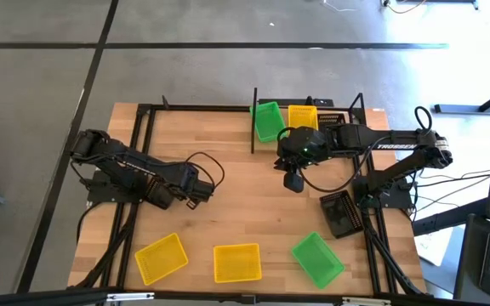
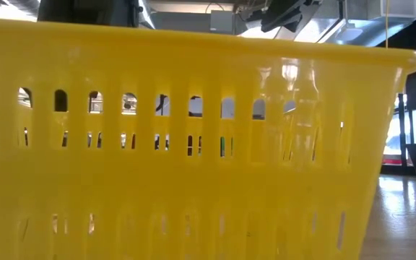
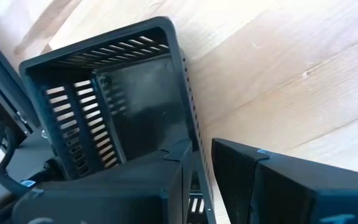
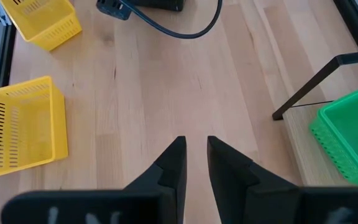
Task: Stack baskets on shelf by color
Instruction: Stack the left black bin on the black bin on the shelf
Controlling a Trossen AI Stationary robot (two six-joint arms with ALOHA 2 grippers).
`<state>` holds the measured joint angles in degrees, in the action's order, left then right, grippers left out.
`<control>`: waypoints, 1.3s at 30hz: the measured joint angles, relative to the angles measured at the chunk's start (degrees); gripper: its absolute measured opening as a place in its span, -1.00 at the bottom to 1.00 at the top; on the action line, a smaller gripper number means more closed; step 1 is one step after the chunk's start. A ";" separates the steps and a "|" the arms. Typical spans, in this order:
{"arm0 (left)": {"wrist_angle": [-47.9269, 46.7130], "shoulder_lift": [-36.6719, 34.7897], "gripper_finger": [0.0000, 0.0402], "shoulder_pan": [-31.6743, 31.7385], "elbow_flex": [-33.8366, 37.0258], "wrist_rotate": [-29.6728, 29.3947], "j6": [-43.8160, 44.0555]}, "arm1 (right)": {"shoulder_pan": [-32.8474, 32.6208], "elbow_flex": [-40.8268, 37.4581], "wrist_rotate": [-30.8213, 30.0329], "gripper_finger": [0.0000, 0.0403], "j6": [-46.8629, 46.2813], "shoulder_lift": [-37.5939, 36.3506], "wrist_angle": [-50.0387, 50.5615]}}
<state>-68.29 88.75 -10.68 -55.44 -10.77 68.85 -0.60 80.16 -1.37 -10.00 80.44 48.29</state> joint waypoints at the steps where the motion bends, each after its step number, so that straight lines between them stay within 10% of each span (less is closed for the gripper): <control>1: 0.00 0.00 -0.73 0.00 0.00 -0.04 -0.01 | 0.00 0.00 0.01 -0.69 0.00 0.00 -0.01; 23: 1.10 0.18 -0.73 0.00 3.84 -0.10 -0.39 | -0.02 0.00 0.03 -0.69 0.00 0.00 0.00; 39: 28.19 0.22 -0.73 2.08 4.26 -0.24 -34.11 | -0.02 -0.07 -0.02 -0.69 -1.96 -3.26 -0.33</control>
<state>-40.10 88.97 -8.59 -51.18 -11.01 34.74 -0.62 80.09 -1.39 -11.96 77.19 47.97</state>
